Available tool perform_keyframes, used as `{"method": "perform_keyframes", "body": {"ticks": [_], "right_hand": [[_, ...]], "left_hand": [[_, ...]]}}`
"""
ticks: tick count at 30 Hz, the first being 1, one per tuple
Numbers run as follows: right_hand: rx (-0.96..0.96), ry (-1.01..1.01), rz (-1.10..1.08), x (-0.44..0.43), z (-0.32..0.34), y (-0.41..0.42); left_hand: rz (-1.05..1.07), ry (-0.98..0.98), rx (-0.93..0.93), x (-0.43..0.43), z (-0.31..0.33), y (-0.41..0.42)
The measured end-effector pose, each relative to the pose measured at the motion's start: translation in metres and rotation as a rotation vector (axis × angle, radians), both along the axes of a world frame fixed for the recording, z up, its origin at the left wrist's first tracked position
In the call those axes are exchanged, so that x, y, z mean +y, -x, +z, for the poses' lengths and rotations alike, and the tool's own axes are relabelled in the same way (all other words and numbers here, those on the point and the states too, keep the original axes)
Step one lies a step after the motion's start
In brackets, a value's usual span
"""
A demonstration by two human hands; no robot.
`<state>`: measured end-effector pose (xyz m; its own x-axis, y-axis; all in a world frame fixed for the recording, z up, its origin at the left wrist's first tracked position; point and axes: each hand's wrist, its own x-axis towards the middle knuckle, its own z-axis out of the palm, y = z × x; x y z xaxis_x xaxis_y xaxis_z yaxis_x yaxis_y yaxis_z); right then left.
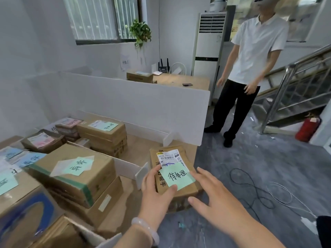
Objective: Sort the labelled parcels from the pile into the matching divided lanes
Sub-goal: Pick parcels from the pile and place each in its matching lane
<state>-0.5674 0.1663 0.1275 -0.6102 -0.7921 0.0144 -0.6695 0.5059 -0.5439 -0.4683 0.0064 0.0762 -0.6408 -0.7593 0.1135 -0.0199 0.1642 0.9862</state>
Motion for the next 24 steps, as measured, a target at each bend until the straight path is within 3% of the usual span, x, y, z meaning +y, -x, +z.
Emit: {"method": "perform_keyframes", "body": {"ticks": [10,17,24], "right_hand": [[-0.023,0.036,0.203,-0.11,-0.023,0.142],[0.007,-0.037,0.405,-0.186,-0.011,0.249],[-0.012,-0.043,0.505,-0.252,-0.025,0.306]], "left_hand": [[0.165,-0.133,-0.026,-0.082,-0.021,0.109],[0.406,-0.238,0.008,-0.141,-0.029,0.185],[0.514,-0.315,-0.067,-0.193,-0.047,0.227]]}}
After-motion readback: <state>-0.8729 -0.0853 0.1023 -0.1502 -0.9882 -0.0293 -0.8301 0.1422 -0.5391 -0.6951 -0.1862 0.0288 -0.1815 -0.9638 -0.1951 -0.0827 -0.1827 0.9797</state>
